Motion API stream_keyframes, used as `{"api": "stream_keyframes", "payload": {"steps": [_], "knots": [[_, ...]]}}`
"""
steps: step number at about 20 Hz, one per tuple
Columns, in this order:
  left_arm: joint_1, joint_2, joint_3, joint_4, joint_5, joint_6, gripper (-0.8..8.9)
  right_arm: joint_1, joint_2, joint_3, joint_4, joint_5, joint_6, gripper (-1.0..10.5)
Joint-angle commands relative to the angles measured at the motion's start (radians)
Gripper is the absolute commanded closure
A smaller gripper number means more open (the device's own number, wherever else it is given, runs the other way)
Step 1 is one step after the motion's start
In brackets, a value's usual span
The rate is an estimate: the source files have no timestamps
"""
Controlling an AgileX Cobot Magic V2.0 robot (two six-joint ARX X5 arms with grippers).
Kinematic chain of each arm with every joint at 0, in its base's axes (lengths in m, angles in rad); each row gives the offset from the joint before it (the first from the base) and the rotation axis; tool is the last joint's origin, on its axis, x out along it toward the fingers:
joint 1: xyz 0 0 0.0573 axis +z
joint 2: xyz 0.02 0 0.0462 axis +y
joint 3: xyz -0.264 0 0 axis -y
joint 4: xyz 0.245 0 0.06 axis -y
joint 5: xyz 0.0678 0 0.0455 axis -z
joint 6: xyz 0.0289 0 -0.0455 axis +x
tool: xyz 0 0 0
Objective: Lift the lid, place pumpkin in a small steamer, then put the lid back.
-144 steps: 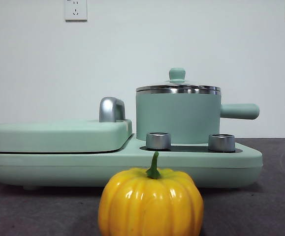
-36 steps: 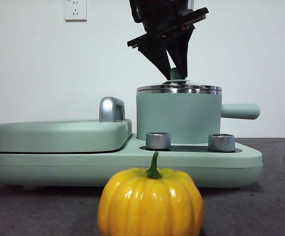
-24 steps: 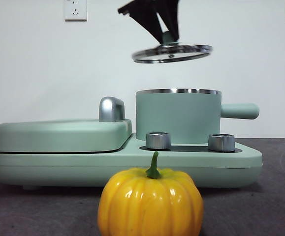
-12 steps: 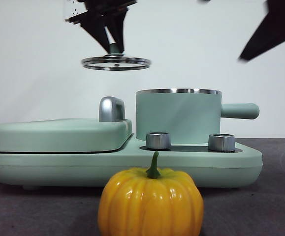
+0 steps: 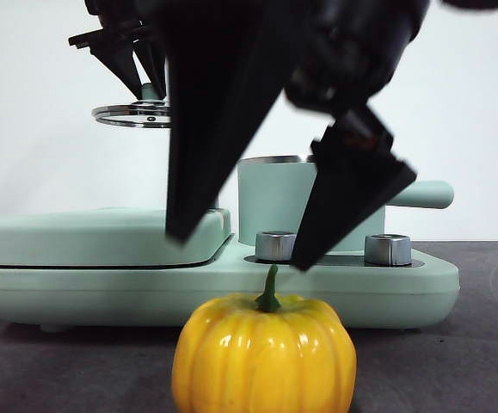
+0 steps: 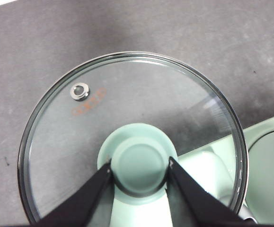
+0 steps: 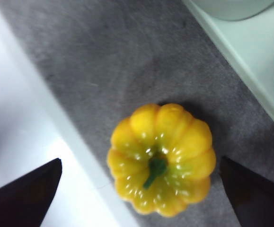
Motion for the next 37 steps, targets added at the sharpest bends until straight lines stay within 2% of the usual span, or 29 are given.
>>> {"api": "stream_keyframes", "payload": {"steps": [1,7,10,15,18,21,24,28,31,34,37], "knots": [[0.005,0.003,0.043,0.025,0.003,-0.013,7.63,0.031,0.057,0.02,0.006,0.036,0.008,3.4],[0.013,0.003,0.043,0.027,0.005,-0.021,7.63,0.06,0.149,0.02,0.031,0.096,0.009,3.5],[0.013,0.003,0.043,0.027,0.011,-0.023,7.63,0.06,0.183,0.02,0.042,0.097,0.01,3.5],[0.014,0.003,0.043,0.027,0.013,-0.026,7.63,0.06,0.2,0.02,0.041,0.116,0.017,5.7],[0.02,0.003,0.043,0.027,0.013,-0.029,7.63,0.048,0.2,0.062,-0.021,0.117,0.017,5.9],[0.031,0.003,0.043,0.027,0.013,-0.034,7.63,0.004,0.2,0.211,-0.195,0.117,0.002,5.9],[0.041,0.003,0.043,0.029,0.013,-0.039,7.63,-0.092,0.203,0.405,-0.35,0.107,0.0,5.9],[0.047,0.003,0.043,0.039,0.013,-0.043,7.63,-0.261,0.267,0.634,-0.423,0.067,-0.026,5.9],[0.047,0.003,0.043,0.042,0.013,-0.045,7.63,-0.359,0.377,0.832,-0.51,0.068,-0.056,5.9],[0.044,0.003,0.043,0.042,0.013,-0.046,7.63,-0.423,0.505,1.009,-0.574,0.071,-0.082,5.9],[0.044,0.003,0.043,0.042,0.013,-0.048,7.63,-0.462,0.602,1.107,-0.586,0.076,-0.089,5.9]]}}
